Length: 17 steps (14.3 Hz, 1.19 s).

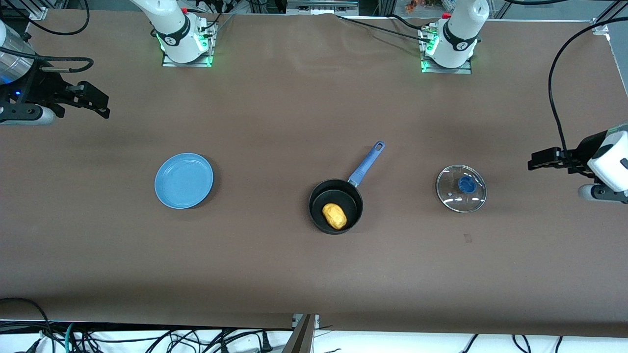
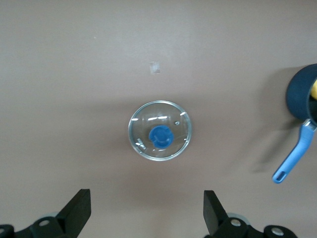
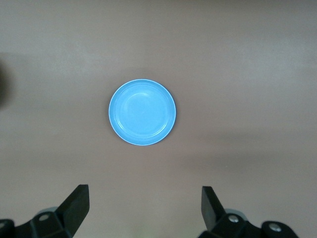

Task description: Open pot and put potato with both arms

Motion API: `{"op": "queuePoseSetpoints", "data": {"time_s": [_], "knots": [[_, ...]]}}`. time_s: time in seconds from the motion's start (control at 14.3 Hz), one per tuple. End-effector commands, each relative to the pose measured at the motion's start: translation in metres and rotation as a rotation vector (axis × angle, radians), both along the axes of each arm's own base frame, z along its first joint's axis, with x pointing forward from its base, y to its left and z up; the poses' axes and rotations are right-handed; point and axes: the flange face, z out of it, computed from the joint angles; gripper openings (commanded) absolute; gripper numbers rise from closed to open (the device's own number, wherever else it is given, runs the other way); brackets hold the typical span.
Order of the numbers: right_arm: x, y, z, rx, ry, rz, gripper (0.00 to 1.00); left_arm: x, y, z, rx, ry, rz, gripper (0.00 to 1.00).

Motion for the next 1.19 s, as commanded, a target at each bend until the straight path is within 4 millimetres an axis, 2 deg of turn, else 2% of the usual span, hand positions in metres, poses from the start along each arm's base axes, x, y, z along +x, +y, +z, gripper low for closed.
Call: {"op": "queuePoseSetpoints", "data": {"time_s": [0.0, 0.35, 0.56, 0.84, 0.91, 1.12], "knots": [[-0.001, 0.001, 0.004, -0.006, 0.006, 0.014, 1.00, 0.002, 0.003, 0.019, 0.044, -0.027, 0.016, 1.00], [-0.001, 0.001, 0.003, -0.001, 0.009, 0.022, 0.99, -0.008, 0.005, 0.033, 0.037, -0.042, 0.014, 1.00], [-0.013, 0.000, 0.005, -0.001, 0.056, 0.053, 1.00, -0.026, 0.006, 0.040, 0.035, -0.040, 0.050, 1.00], [-0.023, -0.002, 0.001, -0.002, 0.059, 0.051, 1.00, -0.046, 0.003, 0.037, 0.025, -0.081, 0.044, 1.00], [-0.022, -0.003, 0.001, -0.003, 0.059, 0.054, 1.00, -0.047, 0.009, 0.037, 0.019, -0.082, 0.043, 1.00], [-0.012, -0.003, 0.002, -0.003, 0.051, 0.047, 1.00, -0.046, -0.005, 0.035, 0.028, -0.080, 0.012, 1.00]]}}
